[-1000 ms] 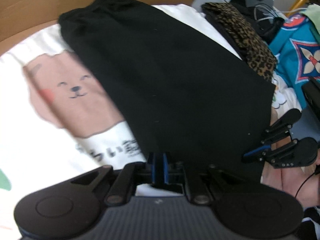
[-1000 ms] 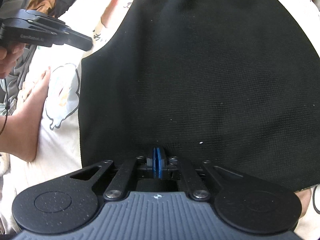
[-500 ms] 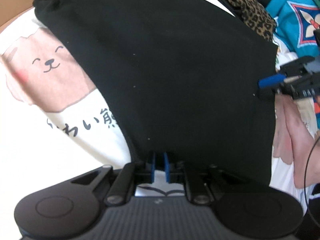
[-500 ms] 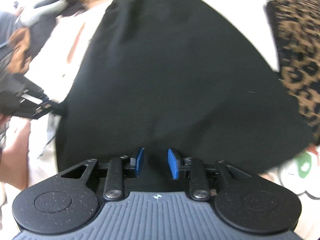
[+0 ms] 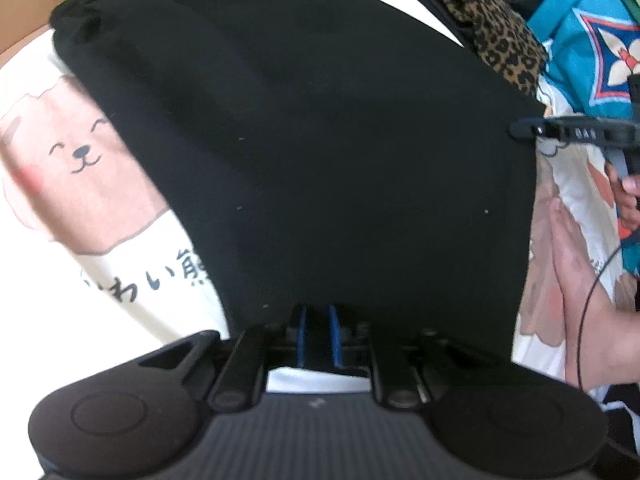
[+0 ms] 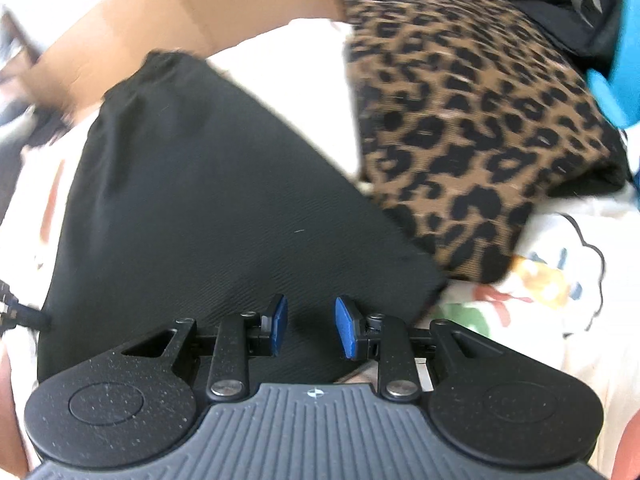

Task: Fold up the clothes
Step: 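Lift the shorts with the left gripper while the right gripper holds the other end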

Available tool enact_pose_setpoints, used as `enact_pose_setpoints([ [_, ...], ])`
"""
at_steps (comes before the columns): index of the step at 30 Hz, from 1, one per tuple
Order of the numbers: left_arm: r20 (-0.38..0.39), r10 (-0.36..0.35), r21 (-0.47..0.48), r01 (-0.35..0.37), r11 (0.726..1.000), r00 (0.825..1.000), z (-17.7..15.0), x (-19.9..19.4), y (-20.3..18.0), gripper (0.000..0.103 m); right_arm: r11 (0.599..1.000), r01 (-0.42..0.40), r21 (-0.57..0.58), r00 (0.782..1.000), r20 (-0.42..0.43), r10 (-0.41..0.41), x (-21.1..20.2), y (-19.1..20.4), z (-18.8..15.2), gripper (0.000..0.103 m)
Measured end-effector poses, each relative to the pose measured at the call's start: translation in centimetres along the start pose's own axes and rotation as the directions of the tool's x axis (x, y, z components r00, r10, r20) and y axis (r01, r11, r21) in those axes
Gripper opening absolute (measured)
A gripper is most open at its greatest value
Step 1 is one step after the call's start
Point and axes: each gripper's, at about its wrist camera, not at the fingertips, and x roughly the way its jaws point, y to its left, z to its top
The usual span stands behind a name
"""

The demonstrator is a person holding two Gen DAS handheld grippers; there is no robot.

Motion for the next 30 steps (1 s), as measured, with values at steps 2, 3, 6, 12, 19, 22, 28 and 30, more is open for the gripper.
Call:
enact_pose_setpoints([
  [2,-0.010,-0.002,0.009,0.002,1.000,1.000,0.8,-0.1,-0.8,0.013,1.000,0.000,0.029,1.000,0.015,0.000,0.0,-0.9,0.0,0.033],
  [3,-0.014,-0.004,0.014,0.004,1.000,1.000,1.1,-0.1,-1.3,0.013,0.999,0.003,0.038,1.000,0.022,-0.004,0.0,-1.3,0.0,0.033],
  [6,-0.028,-0.004,0.014,0.005,1.000,1.000,1.8,0.2,-2.5,0.016,0.997,-0.002,0.073,0.998,0.060,-0.003,-0.3,-2.3,0.6,0.033],
  [12,-0.090,0.055,0.059,-0.050,0.997,0.994,2.1,1.7,-5.9,0.020,0.988,-0.024,0.154,0.991,0.134,0.003,-1.2,-3.7,0.7,0.033],
  [19,-0.096,0.094,0.014,-0.093,0.996,0.991,2.5,3.3,-8.8,0.022,0.955,-0.106,0.277,0.985,0.160,0.063,-2.5,-6.0,-0.7,0.033],
  [22,-0.075,0.101,0.036,-0.098,0.995,0.992,2.6,3.1,-9.7,0.022,0.943,-0.117,0.310,0.987,0.141,0.076,-2.2,-6.7,-1.5,0.034],
  [28,-0.028,0.125,-0.037,-0.126,0.991,0.992,2.4,2.0,-9.9,0.022,0.918,-0.157,0.364,0.984,0.132,0.115,-1.4,-7.3,-2.5,0.034],
  [30,-0.007,0.121,-0.068,-0.121,0.990,0.993,1.8,1.5,-10.2,0.022,0.906,-0.186,0.380,0.980,0.137,0.143,-1.1,-7.4,-2.5,0.034],
])
